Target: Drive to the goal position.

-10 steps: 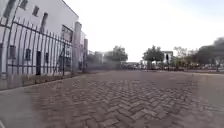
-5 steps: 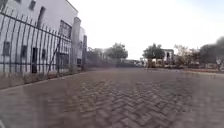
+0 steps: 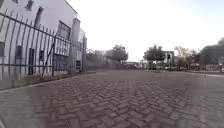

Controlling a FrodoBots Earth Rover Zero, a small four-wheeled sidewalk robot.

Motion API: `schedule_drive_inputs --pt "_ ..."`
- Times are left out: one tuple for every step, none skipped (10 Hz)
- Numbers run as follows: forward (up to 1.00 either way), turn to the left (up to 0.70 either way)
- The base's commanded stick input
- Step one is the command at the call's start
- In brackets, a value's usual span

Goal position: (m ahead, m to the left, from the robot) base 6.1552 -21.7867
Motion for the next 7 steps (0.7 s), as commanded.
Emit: schedule_drive_inputs --pt "1.00 -0.26" --pt "1.00 -0.16" --pt "1.00 -0.03" --pt "1.00 0.00" --pt "1.00 0.00" --pt "1.00 0.00" --pt "1.00 0.00"
